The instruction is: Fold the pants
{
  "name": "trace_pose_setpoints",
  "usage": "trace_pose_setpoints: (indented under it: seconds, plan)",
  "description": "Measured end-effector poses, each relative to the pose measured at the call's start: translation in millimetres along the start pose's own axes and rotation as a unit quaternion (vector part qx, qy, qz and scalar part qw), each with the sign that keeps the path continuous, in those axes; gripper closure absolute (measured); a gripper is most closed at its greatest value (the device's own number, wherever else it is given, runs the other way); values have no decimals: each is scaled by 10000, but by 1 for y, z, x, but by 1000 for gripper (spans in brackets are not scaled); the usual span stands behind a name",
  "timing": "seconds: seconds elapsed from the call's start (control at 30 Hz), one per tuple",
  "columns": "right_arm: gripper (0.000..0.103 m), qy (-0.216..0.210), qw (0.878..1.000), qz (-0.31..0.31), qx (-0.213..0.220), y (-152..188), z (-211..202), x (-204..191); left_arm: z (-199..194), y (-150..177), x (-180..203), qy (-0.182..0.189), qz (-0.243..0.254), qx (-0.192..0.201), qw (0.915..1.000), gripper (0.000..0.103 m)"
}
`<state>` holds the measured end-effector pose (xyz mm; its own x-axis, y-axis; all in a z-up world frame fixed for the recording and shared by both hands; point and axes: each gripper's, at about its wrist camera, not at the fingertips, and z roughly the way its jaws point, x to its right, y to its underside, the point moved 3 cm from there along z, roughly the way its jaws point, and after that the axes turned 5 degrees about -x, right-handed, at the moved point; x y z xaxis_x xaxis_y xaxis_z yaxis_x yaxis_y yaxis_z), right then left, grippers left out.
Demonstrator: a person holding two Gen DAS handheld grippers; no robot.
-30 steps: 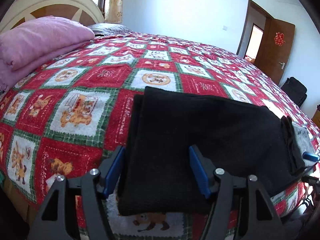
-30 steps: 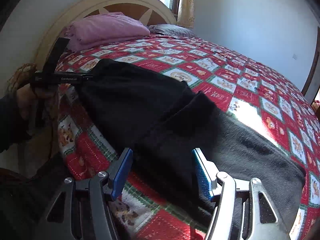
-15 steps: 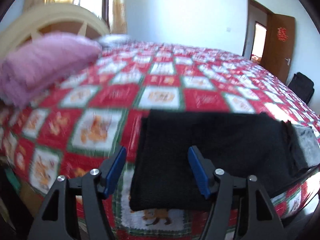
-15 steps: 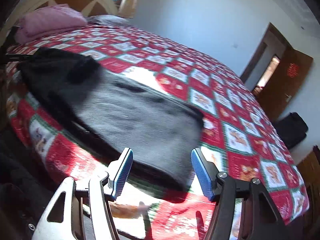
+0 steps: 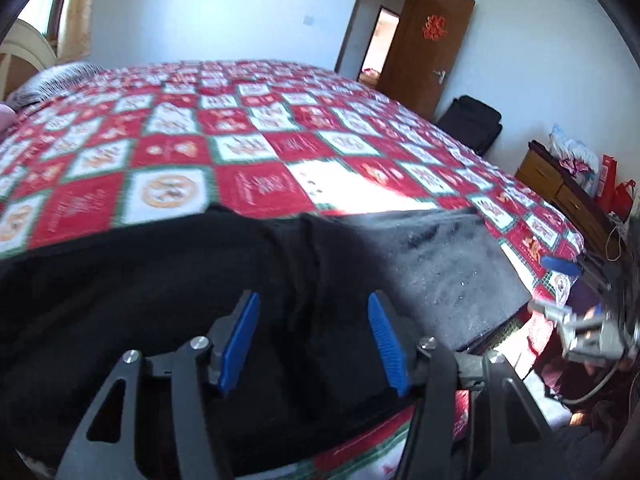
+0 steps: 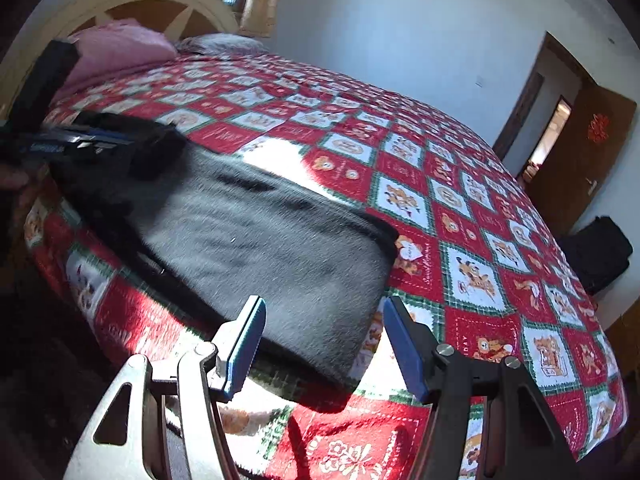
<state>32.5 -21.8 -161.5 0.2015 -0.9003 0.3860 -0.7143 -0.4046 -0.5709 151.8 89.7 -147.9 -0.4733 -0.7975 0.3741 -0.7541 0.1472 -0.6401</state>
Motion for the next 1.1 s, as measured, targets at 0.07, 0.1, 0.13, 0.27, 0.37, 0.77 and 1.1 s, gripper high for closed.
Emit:
trace_pose_setpoints:
  seconds: [0.07, 0.1, 0.13, 0.27, 0.37, 0.77, 1.1]
  plan:
    - [40, 272, 9992, -274, -38, 10, 5, -11, 18, -1, 3, -52, -19, -183, 9998, 55]
    - [40, 289, 9992, -279, -49, 13, 8, -14, 18, -1, 7, -127, 18, -147, 9998, 58]
    - [40, 243, 9994, -247, -23, 13, 9, -16, 16, -3, 10, -166, 44, -143, 9997, 62]
    - [40, 288, 9972, -622, 315, -1, 3, -44, 10, -11, 8, 22, -145, -223, 9996, 91]
    - [40, 366, 9932, -948, 570, -16, 2, -65, -3, -15, 11, 220, -268, -92, 9994, 91]
    - [40, 870, 9886, -1056, 625, -40, 29, -85, -22, -29, 12, 953, -736, 29, 9927, 91]
    - [40, 924, 9844, -1235, 844, -33, 8, -93, -30, -38, 19, 1428, -1051, 106, 9841, 91]
